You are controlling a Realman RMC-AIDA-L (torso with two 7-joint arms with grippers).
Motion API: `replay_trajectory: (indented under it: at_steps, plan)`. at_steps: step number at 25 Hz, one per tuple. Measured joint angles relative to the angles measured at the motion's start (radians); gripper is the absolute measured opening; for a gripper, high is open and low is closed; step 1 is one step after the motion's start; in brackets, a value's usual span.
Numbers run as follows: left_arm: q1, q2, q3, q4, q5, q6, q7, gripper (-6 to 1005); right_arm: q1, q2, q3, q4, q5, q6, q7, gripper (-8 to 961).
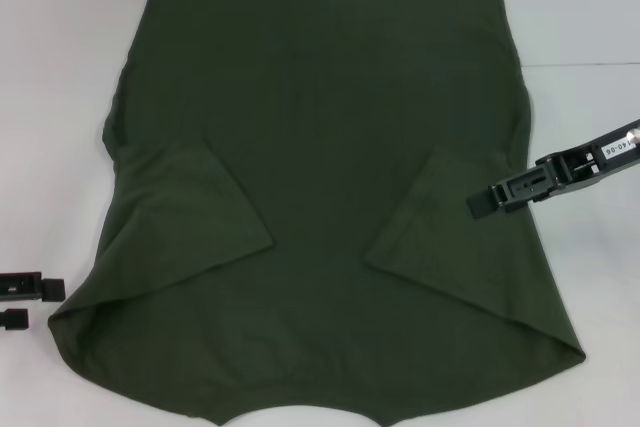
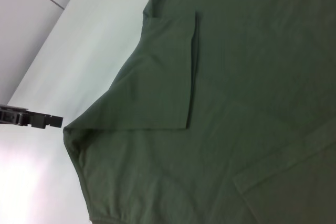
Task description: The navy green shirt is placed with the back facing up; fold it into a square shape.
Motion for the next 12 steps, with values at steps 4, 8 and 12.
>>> replay_trajectory:
  at_steps: [4,8,12]
  plan:
    - [-0.002,-0.005,0.006,-0.003,0.006,-0.024,0.004,825,-0.002,0.002,-0.002,0.001,0.0,0.002,0.003,922]
    - [-0.01,-0.008,0.013,-0.028,0.007,-0.051,0.005,824,-0.003,0.002,-0.003,0.001,0.0,0.008,0.004,922]
    - [-0.026,-0.012,0.024,-0.057,0.007,-0.072,0.008,823,-0.003,0.002,-0.003,0.001,0.0,0.014,0.004,922]
